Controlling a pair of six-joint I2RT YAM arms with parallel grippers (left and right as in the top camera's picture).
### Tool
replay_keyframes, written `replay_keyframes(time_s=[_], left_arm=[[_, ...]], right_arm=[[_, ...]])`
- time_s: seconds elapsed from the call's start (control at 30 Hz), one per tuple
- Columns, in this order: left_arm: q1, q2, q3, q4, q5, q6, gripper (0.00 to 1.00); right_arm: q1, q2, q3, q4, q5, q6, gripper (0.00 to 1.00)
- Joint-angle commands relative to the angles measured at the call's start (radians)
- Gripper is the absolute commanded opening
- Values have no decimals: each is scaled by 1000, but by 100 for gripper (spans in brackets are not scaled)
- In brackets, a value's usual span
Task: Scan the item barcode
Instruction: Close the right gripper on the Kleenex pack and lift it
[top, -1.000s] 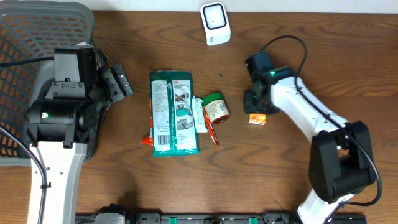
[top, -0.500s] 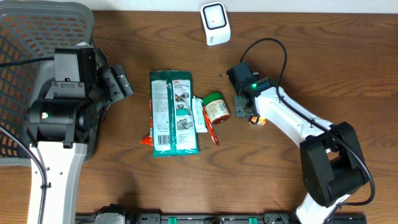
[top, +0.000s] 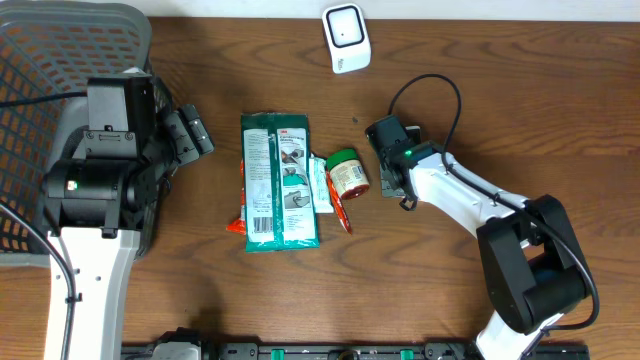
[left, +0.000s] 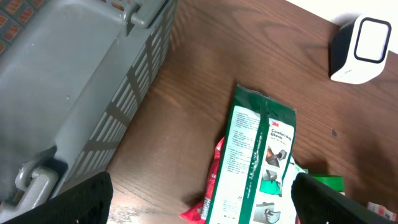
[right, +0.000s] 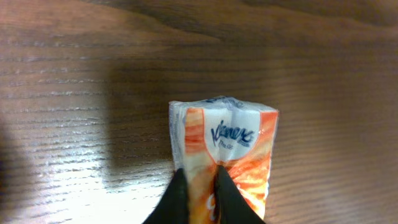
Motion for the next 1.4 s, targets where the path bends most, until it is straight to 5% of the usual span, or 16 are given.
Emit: replay_keyframes(time_s=[0.0,0.23,0.57,1.1,1.37], left_arm=[[3,4,8,-2,-9,13,91],[3,4,8,-2,-9,13,91],[3,4,8,-2,-9,13,92],[3,4,8,-2,-9,13,91],[3,4,8,-2,-9,13,91]], right_arm=[[8,-25,1,-16,10,7,1],[-23,-150,54,-57,-216,-23,1],[-248,-228,50,-89,-903,-202,1],[-406,-40,-34,61,-1123,-258,2],[-436,-27,-34,29,-1041,-260,31]])
